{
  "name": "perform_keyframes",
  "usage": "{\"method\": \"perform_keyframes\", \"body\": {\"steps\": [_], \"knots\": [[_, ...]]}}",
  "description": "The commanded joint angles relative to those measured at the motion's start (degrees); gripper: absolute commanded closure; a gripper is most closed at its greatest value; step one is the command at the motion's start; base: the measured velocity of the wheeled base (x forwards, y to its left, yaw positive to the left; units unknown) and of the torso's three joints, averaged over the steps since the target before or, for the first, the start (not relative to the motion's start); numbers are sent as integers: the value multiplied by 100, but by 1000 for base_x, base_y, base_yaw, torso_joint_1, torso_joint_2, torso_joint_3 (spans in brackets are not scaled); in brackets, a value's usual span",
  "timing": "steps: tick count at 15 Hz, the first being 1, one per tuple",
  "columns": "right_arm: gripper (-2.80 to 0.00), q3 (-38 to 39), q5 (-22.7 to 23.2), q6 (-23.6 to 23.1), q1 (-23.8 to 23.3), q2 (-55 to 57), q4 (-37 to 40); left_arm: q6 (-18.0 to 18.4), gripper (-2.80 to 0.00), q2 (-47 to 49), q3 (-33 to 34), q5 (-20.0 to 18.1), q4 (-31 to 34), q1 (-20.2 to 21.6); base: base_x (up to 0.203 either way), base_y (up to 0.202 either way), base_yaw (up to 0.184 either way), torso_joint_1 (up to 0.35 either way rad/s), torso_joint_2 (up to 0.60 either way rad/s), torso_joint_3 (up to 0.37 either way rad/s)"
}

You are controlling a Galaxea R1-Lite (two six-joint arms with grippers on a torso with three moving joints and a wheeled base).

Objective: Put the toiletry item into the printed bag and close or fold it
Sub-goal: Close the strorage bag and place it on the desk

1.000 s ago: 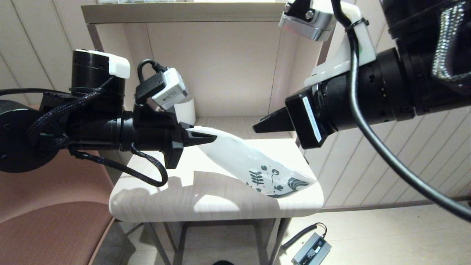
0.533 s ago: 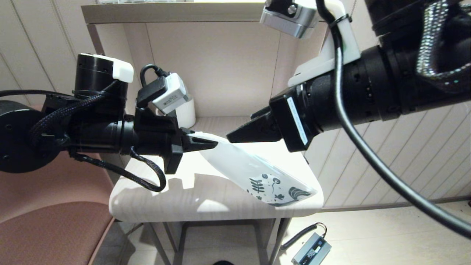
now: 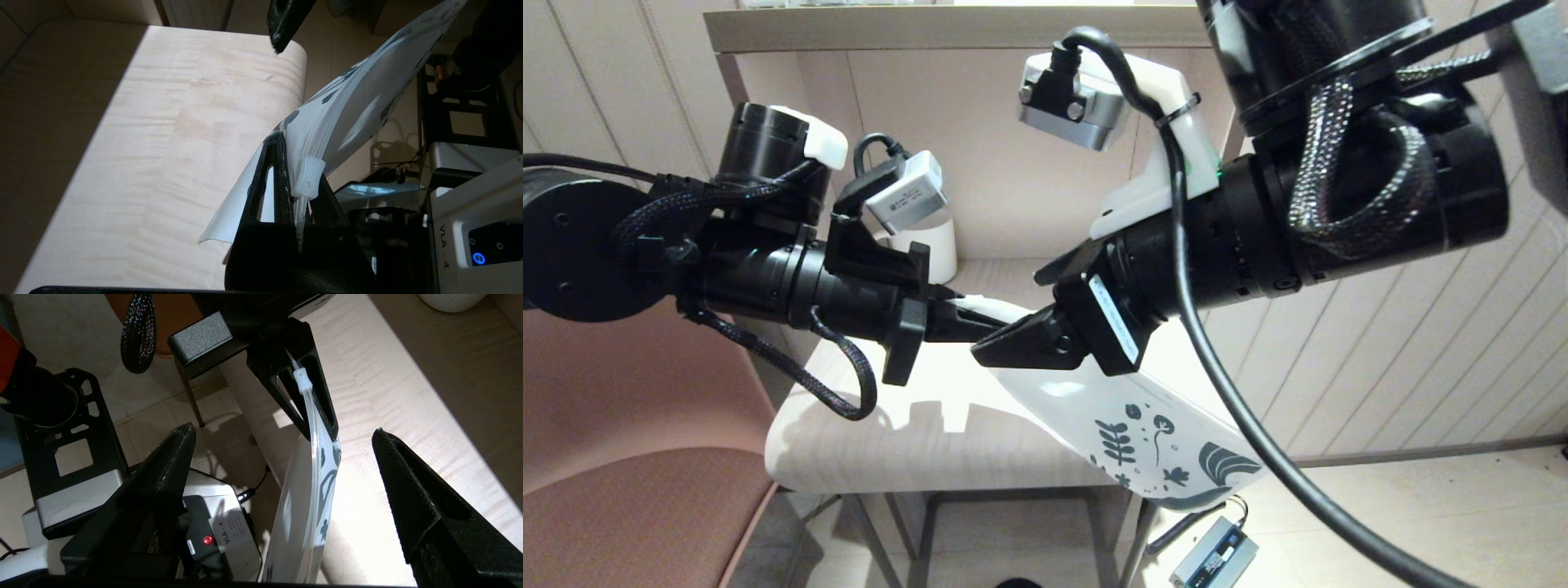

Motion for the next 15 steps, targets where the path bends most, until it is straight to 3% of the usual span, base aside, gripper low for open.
{"method": "perform_keyframes", "body": {"steps": [1, 15], "knots": [[-280, 47, 6, -119, -9, 182, -251, 29, 0, 97, -72, -33, 30, 1, 0, 0, 0, 0, 0, 0], [-280, -152, 5, -129, -62, 462, -332, 55, 0, 158, -46, -41, 22, 1, 0, 0, 0, 0, 0, 0]]}}
